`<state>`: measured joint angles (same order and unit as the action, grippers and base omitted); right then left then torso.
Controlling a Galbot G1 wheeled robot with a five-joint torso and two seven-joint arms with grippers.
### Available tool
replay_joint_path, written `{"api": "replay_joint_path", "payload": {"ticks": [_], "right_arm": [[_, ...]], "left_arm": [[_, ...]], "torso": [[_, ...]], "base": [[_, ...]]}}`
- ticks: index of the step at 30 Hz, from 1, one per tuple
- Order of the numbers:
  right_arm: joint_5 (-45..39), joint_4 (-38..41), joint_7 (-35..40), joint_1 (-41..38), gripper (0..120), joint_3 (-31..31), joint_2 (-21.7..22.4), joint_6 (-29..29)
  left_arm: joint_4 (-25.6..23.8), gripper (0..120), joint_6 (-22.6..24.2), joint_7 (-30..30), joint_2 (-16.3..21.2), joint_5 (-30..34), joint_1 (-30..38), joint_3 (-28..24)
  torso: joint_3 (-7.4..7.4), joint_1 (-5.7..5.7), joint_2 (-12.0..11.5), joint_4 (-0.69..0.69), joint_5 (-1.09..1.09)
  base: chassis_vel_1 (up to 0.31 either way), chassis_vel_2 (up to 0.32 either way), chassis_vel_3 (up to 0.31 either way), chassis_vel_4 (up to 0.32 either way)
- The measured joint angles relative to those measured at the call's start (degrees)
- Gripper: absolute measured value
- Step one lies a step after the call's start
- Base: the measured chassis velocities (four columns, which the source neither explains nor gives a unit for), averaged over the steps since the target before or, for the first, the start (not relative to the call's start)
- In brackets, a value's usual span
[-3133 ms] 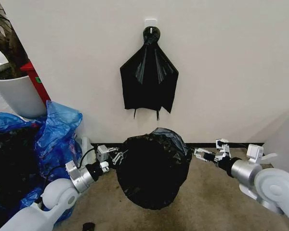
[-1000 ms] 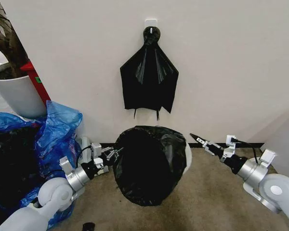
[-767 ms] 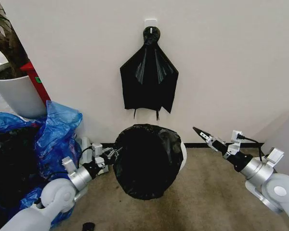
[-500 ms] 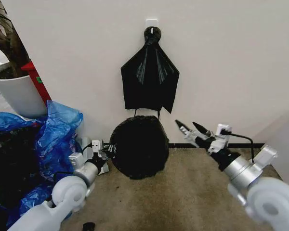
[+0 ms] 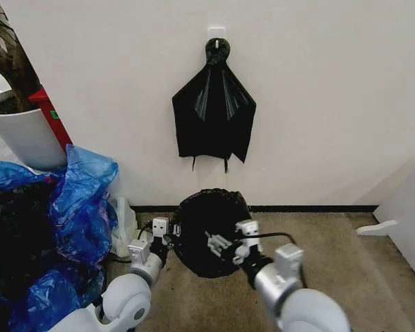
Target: Place the garbage bag over the trash bin.
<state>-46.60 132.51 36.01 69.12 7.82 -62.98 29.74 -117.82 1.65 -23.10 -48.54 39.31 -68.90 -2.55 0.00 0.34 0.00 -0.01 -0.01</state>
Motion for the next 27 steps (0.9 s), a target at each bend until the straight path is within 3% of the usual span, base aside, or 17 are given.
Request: {"api": "replay_joint_path", "payload": {"ticks": [7, 12, 27], "right_arm": [[-9.44, -7.73, 11.6, -6.89, 22, 4.32, -2.56, -2.54], [-14.45, -10.69, 18.25, -9.23, 0, 5.36, -3.41, -3.73], [-15.26, -12.57, 20.03, -8.55, 0, 5.32, -1.35, -4.56]], "left_arm": [[-0.34, 0, -1.61, 1.82, -0.06, -3.77, -0.58, -0.13], [-1.36, 0, -3.12, 3.65, 0.51, -6.79, -1.43, 0.77], [-3.88, 0, -4.14, 5.3, 0.84, -8.14, -1.66, 1.61]], "torso": [[0.01, 0.0, 0.0, 0.01, 0.0], [0.0, 0.0, 0.0, 0.0, 0.0], [0.0, 0.0, 0.0, -0.01, 0.02]], "base": [[0.0, 0.0, 0.0, 0.0], [0.0, 0.0, 0.0, 0.0], [0.0, 0.0, 0.0, 0.0]]}}
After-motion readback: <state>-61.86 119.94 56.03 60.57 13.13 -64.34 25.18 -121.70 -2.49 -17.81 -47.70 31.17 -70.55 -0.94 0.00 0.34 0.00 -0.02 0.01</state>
